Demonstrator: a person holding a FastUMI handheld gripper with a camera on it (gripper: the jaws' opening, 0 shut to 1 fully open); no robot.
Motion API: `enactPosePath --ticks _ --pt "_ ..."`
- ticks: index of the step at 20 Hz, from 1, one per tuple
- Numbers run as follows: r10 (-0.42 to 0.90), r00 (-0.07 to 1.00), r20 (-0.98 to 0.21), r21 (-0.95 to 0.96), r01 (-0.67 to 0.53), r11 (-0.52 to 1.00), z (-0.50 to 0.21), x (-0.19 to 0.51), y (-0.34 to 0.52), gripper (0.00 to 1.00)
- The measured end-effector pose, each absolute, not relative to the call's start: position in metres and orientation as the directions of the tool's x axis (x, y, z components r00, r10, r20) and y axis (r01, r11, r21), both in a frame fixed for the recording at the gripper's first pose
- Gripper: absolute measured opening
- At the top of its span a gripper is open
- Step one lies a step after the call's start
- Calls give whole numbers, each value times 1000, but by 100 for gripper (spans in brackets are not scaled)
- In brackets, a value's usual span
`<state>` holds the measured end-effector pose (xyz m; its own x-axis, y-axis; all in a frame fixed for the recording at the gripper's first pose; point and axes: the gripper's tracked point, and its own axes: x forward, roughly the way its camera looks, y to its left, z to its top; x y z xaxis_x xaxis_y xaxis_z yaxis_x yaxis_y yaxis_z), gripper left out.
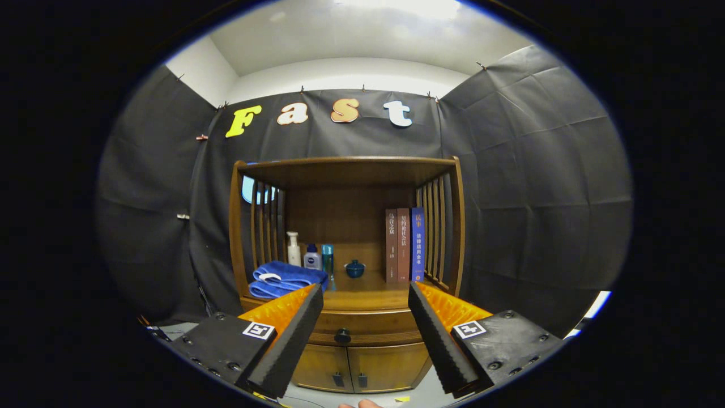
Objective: Pull open the drawer, take out the items inside it, and place them on the countertop above the cabinet.
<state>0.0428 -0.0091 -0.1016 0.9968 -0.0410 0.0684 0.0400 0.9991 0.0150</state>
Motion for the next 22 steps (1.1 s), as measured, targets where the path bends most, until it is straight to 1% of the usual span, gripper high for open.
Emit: enactPosePath --ticks 4,8,16,19,20,21,22 --pt "-21 999 28 -17 21 1000 -156 68 10 99" --pt "2 998 -67 -14 -3 1000 -216 106 27 99" --pt "4 981 -192 35 2 999 -296 192 43 99" --pt "2 974 -226 37 6 999 -318 214 44 83" --pt "6 971 -240 42 4 999 -325 219 46 79" --pt "6 967 -253 43 5 999 -331 224 47 70" --pt "5 960 -280 42 7 999 -335 222 48 67"
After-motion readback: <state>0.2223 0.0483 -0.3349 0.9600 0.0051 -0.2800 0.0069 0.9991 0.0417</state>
